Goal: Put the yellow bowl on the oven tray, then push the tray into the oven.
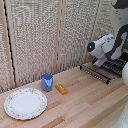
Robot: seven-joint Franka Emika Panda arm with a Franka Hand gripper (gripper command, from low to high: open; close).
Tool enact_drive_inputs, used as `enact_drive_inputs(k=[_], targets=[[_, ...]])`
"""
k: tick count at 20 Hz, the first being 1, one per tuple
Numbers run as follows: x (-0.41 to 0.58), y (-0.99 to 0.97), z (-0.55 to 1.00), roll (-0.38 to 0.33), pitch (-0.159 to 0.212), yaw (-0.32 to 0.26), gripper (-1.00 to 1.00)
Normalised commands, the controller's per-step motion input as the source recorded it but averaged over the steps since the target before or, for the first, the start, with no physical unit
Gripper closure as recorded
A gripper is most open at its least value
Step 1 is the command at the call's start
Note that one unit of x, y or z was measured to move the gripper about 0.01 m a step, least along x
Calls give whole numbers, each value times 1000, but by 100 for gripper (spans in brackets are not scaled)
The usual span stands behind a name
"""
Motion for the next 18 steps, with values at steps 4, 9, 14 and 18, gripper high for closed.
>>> enact_drive_inputs(k=[4,9,14,18], targets=[[-8,-222,182,-190,-34,49,100],[11,-24,515,23,0,21,-100],[145,57,718,112,0,-46,-100],[219,111,556,75,13,-81,-100]])
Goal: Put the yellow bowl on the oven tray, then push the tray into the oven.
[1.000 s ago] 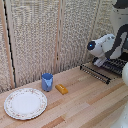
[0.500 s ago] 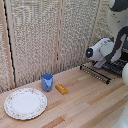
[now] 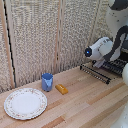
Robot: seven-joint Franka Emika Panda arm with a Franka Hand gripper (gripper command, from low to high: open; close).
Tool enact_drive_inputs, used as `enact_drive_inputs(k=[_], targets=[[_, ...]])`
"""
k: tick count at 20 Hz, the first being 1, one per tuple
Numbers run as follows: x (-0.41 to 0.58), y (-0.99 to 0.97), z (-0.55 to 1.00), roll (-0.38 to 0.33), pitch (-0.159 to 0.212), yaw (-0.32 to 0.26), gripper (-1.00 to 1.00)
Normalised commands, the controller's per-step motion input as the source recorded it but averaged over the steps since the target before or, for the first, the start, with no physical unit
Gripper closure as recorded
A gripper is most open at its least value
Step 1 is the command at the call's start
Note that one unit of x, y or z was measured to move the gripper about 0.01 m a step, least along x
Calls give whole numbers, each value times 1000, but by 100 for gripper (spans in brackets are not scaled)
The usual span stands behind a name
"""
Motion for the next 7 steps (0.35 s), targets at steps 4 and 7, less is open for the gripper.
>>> enact_drive_inputs(k=[4,7], targets=[[262,214,575,93,39,-72,-100],[216,317,441,217,38,-82,-100]])
